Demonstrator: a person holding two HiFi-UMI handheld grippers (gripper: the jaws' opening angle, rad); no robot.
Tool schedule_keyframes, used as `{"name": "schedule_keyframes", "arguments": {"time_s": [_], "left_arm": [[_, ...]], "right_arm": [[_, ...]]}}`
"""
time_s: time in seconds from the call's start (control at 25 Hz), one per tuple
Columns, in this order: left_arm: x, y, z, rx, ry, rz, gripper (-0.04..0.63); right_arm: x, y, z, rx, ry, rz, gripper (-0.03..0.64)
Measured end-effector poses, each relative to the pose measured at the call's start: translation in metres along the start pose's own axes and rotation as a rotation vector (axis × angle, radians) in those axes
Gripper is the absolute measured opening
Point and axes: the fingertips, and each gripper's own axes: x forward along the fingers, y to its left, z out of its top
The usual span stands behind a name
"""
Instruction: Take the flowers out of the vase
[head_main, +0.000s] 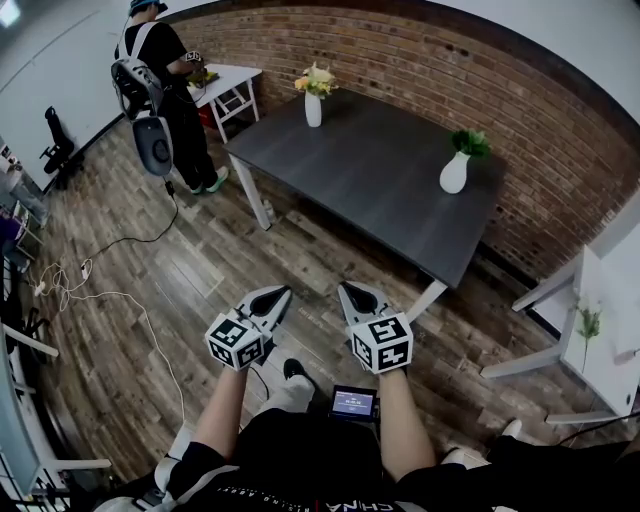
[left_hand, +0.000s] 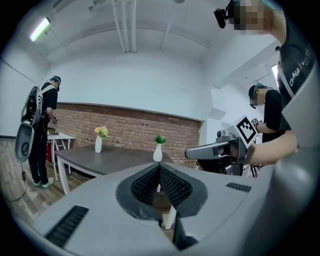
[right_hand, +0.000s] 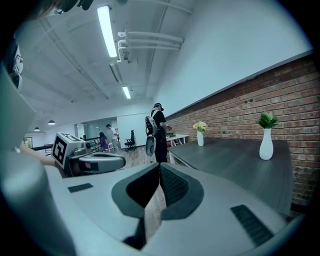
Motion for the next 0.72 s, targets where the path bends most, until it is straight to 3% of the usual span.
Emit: {"name": "schedule_keyframes", "arguments": {"time_s": [0.32,0.52,0.72], "left_arm": [[0.048,0.056,-0.002,-0.024,0.002,-0.030,0.003],[0.089,0.104,0.004,-0.023,0.010,-0.074,0.003],[0.114,0.153,0.027,-0.047,-0.043,-0.128,0.003]], "right_arm": [[0.052,-0.030,-0.005,-0.001,0.047,-0.012,0.008],[0.102,-0.064,0.014,0.014,0.051,-0.045,0.008],[0.152,-0.082,0.037,0.070,0.039,-0.049,0.008]]}}
